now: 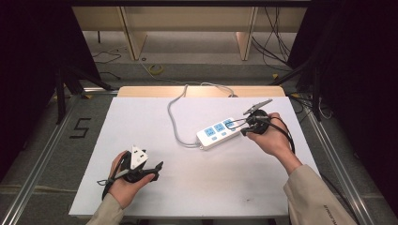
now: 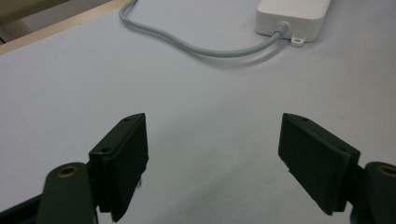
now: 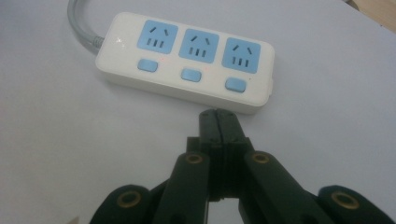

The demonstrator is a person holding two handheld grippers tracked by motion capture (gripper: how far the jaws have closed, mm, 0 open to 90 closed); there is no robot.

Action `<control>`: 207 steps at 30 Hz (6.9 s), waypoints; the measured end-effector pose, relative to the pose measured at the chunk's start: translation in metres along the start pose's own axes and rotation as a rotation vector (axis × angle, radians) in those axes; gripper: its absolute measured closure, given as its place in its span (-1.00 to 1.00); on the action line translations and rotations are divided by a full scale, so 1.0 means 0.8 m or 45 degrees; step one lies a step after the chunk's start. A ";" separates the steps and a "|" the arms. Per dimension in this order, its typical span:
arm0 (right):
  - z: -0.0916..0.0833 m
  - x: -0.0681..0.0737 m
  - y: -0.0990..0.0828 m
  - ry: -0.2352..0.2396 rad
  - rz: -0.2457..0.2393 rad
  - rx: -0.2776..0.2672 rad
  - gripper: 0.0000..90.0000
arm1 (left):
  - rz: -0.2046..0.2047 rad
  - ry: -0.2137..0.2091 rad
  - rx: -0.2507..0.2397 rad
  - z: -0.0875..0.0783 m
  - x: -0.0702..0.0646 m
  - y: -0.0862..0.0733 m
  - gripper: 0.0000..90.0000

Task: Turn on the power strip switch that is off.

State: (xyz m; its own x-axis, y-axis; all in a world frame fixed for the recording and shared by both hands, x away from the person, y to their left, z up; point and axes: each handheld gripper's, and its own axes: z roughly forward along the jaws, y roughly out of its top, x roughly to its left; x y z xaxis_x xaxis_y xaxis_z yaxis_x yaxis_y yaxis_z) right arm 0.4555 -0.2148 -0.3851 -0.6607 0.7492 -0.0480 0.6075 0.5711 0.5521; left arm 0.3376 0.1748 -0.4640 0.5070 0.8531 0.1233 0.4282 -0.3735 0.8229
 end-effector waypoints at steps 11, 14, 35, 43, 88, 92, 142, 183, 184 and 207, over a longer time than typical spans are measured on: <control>0.008 -0.003 0.009 0.001 -0.001 0.020 1.00 | 0.004 -0.001 0.003 0.000 0.000 0.000 -0.46; 0.012 -0.004 0.011 0.001 -0.002 0.024 1.00 | 0.004 -0.001 0.004 0.000 0.000 0.000 -0.46; 0.029 -0.011 0.019 -0.008 0.015 0.062 1.00 | 0.003 -0.004 0.004 0.000 -0.002 0.001 -0.46; 0.031 -0.013 0.025 -0.015 0.013 0.067 1.00 | 0.007 -0.004 0.003 0.000 -0.002 0.001 -0.46; 0.056 -0.025 0.042 -0.047 0.025 0.110 1.00 | 0.004 -0.004 0.001 0.000 -0.002 0.001 -0.46; 0.058 -0.026 0.043 -0.050 0.027 0.116 1.00 | 0.008 -0.004 0.003 0.000 -0.002 0.001 -0.46; 0.086 -0.037 0.054 -0.049 0.055 0.164 1.00 | 0.007 -0.007 -0.002 0.001 -0.003 0.002 -0.46; 0.102 -0.032 0.059 -0.027 0.049 0.215 1.00 | 0.005 -0.009 -0.004 0.001 -0.003 0.002 -0.45; 0.102 -0.032 0.059 -0.027 0.049 0.215 1.00 | 0.005 -0.009 -0.004 0.001 -0.003 0.002 -0.45; 0.108 -0.029 0.060 -0.021 0.051 0.234 1.00 | 0.007 -0.010 -0.005 0.001 -0.003 0.003 -0.45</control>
State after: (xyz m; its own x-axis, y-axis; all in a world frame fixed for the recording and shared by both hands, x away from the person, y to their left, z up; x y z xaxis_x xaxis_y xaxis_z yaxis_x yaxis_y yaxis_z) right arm 0.5384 -0.1760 -0.4292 -0.6278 0.7771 -0.0436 0.7046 0.5913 0.3924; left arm 0.3376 0.1718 -0.4629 0.5151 0.8481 0.1237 0.4222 -0.3767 0.8245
